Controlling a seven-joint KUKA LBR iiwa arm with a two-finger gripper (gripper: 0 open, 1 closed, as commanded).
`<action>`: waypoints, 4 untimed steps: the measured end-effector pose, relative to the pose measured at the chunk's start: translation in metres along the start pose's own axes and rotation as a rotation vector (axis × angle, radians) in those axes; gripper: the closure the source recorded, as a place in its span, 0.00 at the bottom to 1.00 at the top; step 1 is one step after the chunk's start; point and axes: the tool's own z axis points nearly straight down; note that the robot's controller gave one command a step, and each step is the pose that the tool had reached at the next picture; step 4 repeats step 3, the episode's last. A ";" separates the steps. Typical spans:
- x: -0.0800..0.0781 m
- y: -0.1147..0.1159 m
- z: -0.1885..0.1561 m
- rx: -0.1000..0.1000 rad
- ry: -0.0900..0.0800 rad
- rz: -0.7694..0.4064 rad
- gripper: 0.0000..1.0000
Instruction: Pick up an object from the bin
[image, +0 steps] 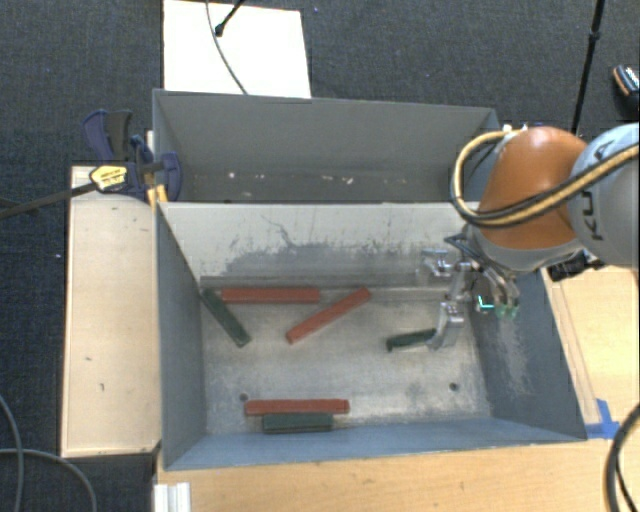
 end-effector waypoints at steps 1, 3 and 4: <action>0.014 0.001 0.074 -0.001 0.001 0.069 0.00; 0.035 -0.036 -0.079 0.003 -0.015 0.011 1.00; 0.035 -0.036 -0.079 0.003 -0.015 0.011 1.00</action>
Offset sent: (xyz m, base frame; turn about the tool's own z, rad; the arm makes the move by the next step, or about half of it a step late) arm -0.0121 0.0010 -0.0701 0.0687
